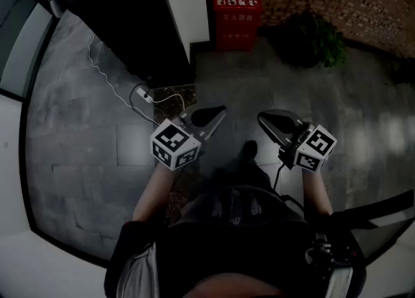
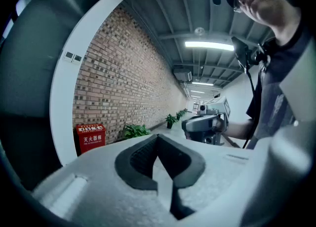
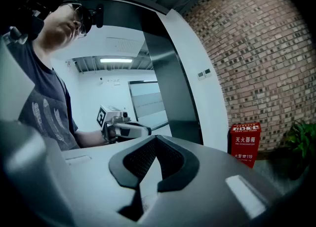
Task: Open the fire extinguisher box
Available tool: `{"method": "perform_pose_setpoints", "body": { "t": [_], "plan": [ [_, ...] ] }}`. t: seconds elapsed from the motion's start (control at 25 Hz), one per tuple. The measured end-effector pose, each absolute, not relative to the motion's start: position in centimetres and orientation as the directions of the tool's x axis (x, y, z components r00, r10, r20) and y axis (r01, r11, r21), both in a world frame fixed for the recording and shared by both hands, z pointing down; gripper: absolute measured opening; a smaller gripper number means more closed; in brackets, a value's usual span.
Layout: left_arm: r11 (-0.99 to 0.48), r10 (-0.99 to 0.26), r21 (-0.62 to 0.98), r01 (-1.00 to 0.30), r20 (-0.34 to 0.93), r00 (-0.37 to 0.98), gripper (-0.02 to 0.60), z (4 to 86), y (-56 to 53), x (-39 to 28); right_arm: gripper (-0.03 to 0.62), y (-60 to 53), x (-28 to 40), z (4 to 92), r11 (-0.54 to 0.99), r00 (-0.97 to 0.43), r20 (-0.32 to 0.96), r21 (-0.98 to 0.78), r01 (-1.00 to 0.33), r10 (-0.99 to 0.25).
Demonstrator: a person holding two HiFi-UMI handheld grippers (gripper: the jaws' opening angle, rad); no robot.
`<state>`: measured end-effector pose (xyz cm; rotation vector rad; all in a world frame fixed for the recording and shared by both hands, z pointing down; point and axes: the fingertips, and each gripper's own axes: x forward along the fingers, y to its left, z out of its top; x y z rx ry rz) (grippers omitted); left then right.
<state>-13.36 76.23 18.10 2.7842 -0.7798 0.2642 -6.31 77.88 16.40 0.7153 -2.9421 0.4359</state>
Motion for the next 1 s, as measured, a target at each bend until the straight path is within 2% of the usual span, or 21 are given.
{"method": "perform_pose_setpoints", "body": {
  "t": [0.68, 1.0],
  "plan": [
    [-0.772, -0.555, 0.187, -0.607, 0.269, 0.788, 0.000, 17.7, 59.3, 0.8, 0.002, 60.7, 8.6, 18.3, 0.866, -0.910, 0.168, -0.284, -0.412, -0.378],
    [-0.748, -0.581, 0.200, -0.632, 0.263, 0.770, 0.000, 17.9, 55.4, 4.5, 0.002, 56.6, 12.0, 18.7, 0.877, -0.922, 0.168, -0.289, -0.384, -0.348]
  ]
}}
